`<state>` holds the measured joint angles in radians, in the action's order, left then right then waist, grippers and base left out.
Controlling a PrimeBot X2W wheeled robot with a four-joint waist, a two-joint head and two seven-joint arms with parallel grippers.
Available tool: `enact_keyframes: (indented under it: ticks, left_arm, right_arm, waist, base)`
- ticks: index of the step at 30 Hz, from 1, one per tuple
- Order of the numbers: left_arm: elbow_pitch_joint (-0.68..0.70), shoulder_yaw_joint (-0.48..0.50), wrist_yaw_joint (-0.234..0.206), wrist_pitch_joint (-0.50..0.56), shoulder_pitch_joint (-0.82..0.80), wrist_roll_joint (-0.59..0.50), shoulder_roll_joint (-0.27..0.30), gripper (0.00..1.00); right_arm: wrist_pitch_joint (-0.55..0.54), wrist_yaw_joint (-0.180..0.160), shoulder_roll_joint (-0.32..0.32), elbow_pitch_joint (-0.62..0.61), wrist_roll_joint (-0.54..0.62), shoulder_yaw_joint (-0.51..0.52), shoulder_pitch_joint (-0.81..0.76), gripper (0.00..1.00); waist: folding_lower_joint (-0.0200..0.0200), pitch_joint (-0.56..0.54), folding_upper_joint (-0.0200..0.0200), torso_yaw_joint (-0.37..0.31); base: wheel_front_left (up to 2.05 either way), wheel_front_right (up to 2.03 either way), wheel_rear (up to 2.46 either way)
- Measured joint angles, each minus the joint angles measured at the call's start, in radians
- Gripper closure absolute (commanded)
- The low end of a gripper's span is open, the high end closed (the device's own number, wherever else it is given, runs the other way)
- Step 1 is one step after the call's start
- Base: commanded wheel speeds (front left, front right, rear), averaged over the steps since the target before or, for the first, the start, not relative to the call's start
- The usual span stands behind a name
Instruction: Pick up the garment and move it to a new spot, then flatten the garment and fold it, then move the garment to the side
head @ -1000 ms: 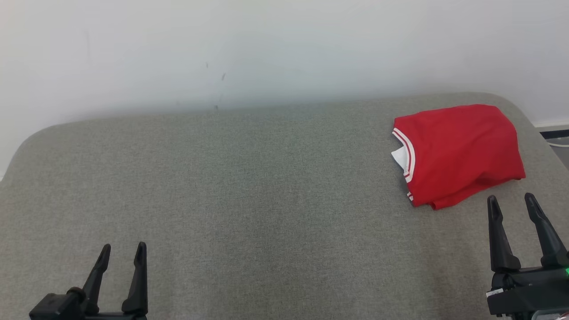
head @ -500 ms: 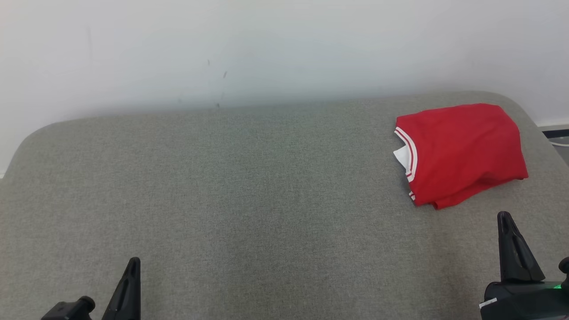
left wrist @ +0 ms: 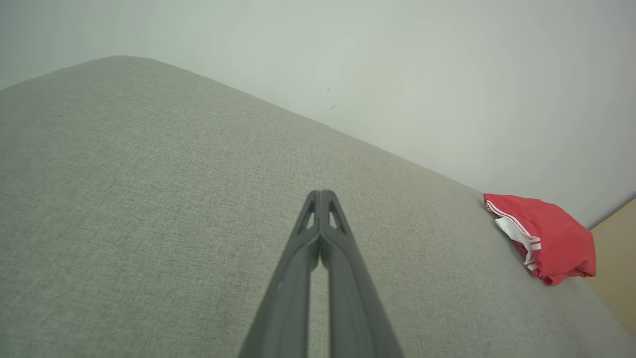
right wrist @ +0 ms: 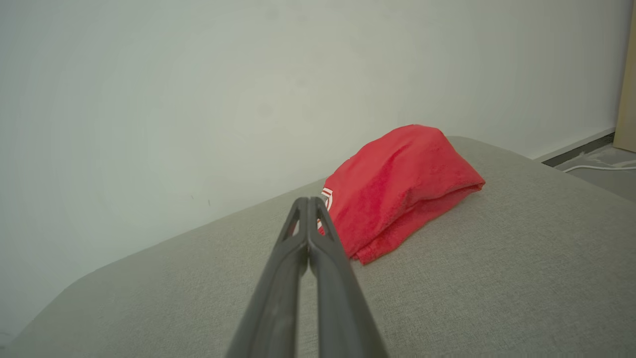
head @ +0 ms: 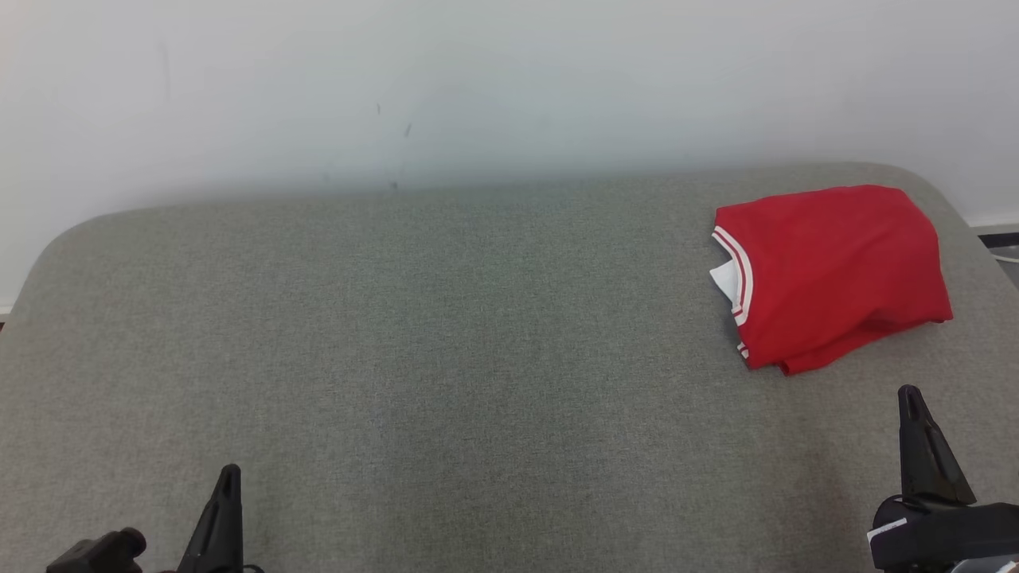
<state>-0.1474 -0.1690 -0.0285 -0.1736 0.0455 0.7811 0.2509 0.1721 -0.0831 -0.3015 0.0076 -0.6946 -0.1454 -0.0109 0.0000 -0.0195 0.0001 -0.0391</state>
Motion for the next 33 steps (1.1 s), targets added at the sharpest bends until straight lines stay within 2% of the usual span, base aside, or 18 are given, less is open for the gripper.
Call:
enact_keyframes:
  ticks: [13,17,33]
  left_arm:
    - [-0.029,0.049,0.029,0.059,-0.021,0.16,-0.037,1.0]
    - [-0.043,0.075,0.039,0.088,-0.028,0.236,-0.061,1.0]
    - [-0.075,0.135,0.075,0.155,-0.063,0.421,-0.105,1.0]
  right_arm:
    - [-0.058,0.033,0.049,0.056,-0.172,0.054,0.012,1.0]
    - [-0.086,0.058,0.075,0.085,-0.266,0.082,0.023,1.0]
    - [-0.154,0.102,0.135,0.151,-0.469,0.146,0.045,1.0]
  waist:
    - [0.0,0.004,0.0,0.007]
    - [0.0,0.006,-0.0001,0.011]
    - [0.0,0.011,-0.0002,0.02]
  base:
    - [0.0,0.0,0.0]
    - [0.0,0.0,0.0]
    - [0.0,0.0,0.0]
